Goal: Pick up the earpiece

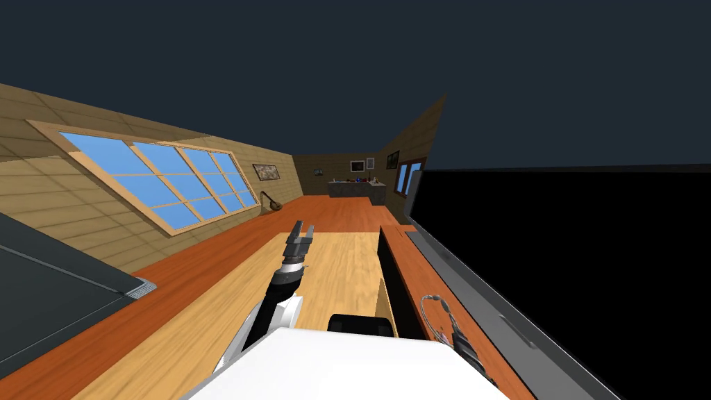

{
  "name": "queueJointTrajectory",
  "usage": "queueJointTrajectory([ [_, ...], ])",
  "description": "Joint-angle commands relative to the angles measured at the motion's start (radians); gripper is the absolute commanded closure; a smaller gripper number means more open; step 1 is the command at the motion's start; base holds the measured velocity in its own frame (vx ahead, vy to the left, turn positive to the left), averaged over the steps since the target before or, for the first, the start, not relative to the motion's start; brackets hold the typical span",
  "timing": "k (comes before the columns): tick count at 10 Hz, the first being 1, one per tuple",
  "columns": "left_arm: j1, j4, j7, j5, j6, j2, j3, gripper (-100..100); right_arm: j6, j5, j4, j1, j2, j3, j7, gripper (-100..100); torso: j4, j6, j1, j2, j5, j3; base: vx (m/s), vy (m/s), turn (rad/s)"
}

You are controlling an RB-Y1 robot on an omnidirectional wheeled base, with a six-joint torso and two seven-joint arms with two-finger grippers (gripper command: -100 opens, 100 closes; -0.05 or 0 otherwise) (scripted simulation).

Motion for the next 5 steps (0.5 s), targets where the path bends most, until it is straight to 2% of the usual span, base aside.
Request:
queueJointTrajectory([
  [1,0.000,0.000,0.000,0.000,0.000,0.000,0.000,0,0.005,-0.029,0.014,0.000,0.005,-0.003,-0.003,-100,0.000,0.000,0.000,0.000,0.000,0.000,0.004,-0.012,0.066],
  [3,0.000,0.000,0.000,0.000,0.000,0.000,0.000,0,0.010,-0.095,0.037,0.006,0.032,-0.008,-0.008,-100,0.000,0.000,0.000,0.000,0.000,0.000,0.007,-0.009,0.122],
  [5,0.000,0.000,0.000,0.000,0.000,0.000,0.000,0,0.013,-0.136,0.052,0.009,0.056,-0.010,-0.011,-100,0.000,0.000,0.000,-0.001,0.000,0.000,0.016,-0.013,0.109],
])
